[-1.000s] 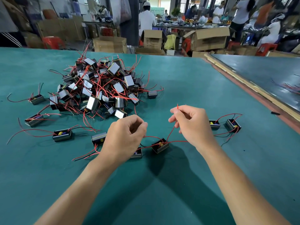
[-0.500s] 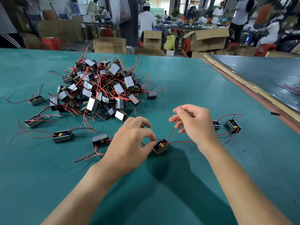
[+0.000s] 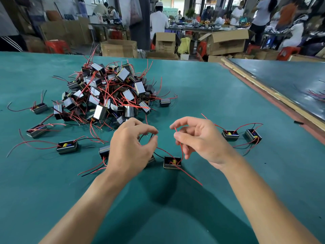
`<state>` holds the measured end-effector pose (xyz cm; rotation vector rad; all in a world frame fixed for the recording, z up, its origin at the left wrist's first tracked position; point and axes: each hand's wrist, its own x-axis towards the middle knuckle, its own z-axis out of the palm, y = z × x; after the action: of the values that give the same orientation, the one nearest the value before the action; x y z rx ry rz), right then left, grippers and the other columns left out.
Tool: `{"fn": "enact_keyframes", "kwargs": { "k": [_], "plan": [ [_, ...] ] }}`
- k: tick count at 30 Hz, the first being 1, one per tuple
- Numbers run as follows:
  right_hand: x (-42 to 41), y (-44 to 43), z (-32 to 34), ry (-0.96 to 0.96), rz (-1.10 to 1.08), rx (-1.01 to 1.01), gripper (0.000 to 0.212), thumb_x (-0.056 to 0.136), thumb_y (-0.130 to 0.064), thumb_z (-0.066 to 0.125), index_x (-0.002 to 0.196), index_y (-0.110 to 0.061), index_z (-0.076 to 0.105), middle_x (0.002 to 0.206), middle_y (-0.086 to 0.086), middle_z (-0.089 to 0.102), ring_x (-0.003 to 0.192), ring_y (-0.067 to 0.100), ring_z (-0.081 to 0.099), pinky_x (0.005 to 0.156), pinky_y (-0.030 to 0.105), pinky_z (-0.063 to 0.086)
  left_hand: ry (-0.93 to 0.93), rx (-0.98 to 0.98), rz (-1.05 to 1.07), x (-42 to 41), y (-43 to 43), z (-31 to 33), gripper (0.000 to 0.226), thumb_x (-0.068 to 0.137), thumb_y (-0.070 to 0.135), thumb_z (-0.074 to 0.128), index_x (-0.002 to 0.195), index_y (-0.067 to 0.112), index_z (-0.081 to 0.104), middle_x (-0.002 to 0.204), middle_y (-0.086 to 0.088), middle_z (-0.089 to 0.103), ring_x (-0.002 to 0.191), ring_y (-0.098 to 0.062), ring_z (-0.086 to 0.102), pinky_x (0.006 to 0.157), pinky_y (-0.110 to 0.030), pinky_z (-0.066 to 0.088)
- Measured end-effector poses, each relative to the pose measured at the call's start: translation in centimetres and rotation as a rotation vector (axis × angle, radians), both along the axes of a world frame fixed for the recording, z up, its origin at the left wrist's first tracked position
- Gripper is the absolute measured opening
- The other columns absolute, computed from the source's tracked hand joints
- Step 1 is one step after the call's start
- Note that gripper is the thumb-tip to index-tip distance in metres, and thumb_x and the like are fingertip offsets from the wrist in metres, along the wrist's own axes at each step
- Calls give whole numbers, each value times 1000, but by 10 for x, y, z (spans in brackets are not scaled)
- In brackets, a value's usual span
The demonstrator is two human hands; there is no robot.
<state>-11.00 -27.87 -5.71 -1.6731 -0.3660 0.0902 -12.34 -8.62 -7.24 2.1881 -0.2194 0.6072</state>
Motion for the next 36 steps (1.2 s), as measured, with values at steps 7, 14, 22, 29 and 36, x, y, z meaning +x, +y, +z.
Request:
{"fn": "enact_keyframes", "kwargs": {
  "k": [7, 14, 22, 29, 36],
  "plan": [
    [-3, 13, -8, -110, -46, -93, 12, 96, -8, 59, 93, -16, 67, 61, 0, 63, 41, 15, 52, 44, 27, 47, 19, -86, -70, -3, 0, 1, 17, 84, 19, 72, 69, 27, 69, 66, 12, 62, 53, -12, 51, 52, -23, 43],
    [-3, 19, -15, -289, -167, -246, 5, 85, -22, 70, 83, -26, 70, 67, -11, 64, 52, 29, 56, 50, 27, 44, 66, -92, -164, -6, 0, 1, 14, 81, 11, 74, 75, 23, 74, 67, 16, 64, 46, -8, 46, 45, -14, 35],
    [-4, 17, -13, -332, -167, -304, 14, 83, -17, 72, 72, -23, 69, 59, -18, 60, 44, 3, 45, 48, 10, 31, 125, -126, -246, -6, 0, -2, 15, 82, 14, 75, 74, 27, 75, 54, 8, 61, 41, -6, 41, 40, -16, 31],
    [0, 17, -16, -239, -150, -395, 16, 88, -25, 72, 73, -21, 69, 64, -14, 66, 52, 2, 53, 54, 18, 42, 103, -111, -238, -6, 0, -2, 21, 79, 8, 76, 74, 28, 71, 62, 16, 64, 43, -4, 44, 42, -16, 34],
    [-3, 20, -16, -118, -124, -313, 14, 76, -31, 65, 67, -20, 66, 56, -10, 62, 50, 7, 53, 52, 24, 44, 80, -72, -245, -6, -1, -1, 23, 77, 5, 78, 81, 25, 66, 76, 16, 69, 49, -8, 49, 49, -16, 41]
  ]
}}
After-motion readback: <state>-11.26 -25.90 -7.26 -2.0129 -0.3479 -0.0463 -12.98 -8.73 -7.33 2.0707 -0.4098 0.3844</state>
